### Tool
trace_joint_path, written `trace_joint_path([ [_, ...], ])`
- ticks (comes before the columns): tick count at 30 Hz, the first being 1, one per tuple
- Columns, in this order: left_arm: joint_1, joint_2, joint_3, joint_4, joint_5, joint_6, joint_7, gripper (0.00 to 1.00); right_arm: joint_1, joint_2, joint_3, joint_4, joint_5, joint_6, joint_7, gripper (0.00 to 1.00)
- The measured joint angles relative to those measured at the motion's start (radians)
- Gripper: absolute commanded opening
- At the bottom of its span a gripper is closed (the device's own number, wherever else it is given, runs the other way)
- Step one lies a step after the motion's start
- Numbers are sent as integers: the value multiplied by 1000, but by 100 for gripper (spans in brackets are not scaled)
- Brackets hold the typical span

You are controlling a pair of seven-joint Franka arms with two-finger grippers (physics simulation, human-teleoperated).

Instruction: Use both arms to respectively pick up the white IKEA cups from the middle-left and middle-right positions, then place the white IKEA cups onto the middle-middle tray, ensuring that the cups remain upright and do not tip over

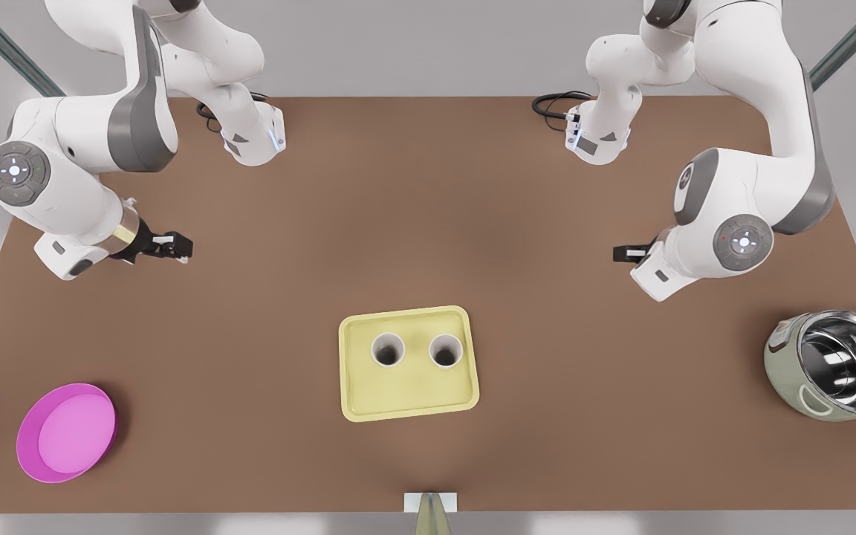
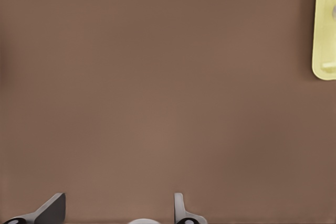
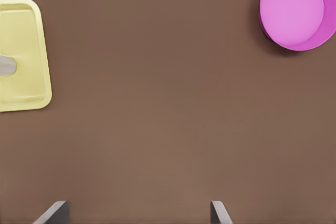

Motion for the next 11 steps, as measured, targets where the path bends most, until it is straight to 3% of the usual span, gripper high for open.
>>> trace_joint_path([
  [11,-2,0,0,0,1,-2,30,100,0,-1,-11,-1,2,-3,-12,100],
])
